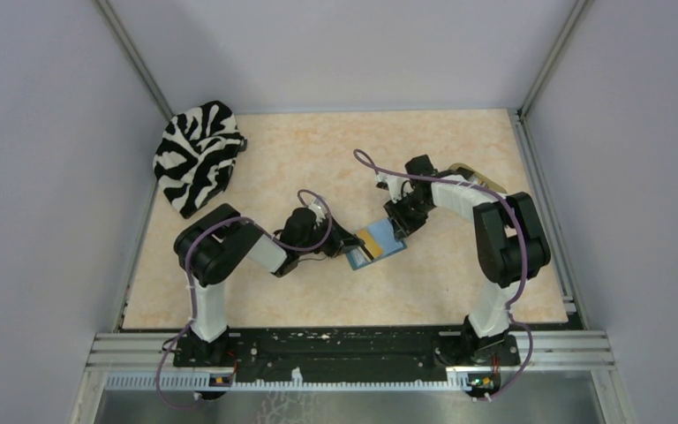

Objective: Put the credit cards into the card holder
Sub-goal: Insert the credit card into the card holder.

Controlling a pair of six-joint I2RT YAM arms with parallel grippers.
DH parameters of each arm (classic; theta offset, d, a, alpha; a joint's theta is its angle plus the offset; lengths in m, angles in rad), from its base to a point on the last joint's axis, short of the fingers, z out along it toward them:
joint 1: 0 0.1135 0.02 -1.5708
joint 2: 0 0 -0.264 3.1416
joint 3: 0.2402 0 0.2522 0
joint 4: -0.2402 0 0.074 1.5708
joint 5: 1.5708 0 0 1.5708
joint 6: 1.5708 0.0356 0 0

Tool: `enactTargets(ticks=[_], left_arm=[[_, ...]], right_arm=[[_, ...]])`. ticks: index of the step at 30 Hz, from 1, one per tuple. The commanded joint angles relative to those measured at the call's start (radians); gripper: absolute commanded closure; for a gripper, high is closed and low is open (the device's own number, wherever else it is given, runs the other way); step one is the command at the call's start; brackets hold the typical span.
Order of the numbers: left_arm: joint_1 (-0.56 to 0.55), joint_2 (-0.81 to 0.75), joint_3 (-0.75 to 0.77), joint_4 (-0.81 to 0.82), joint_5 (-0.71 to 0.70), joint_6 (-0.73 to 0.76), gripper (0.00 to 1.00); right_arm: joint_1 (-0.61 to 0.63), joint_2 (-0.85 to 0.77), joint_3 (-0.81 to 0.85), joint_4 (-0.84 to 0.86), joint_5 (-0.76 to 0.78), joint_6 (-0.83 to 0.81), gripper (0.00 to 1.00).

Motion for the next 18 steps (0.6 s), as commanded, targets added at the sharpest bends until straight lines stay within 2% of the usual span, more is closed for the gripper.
enactTargets(ticks=[1, 18], left_arm=[[0.010, 0.041, 0.012, 0.003, 0.007, -0.010, 1.00], [0.021, 0.066, 0.032, -0.013, 0.053, -0.024, 1.00]], right_arm=[[0.010, 0.007, 0.043, -0.004, 0.002, -0.001, 0.69], [0.012, 0.007, 0.044, -0.005, 0.000, -0.001, 0.69]])
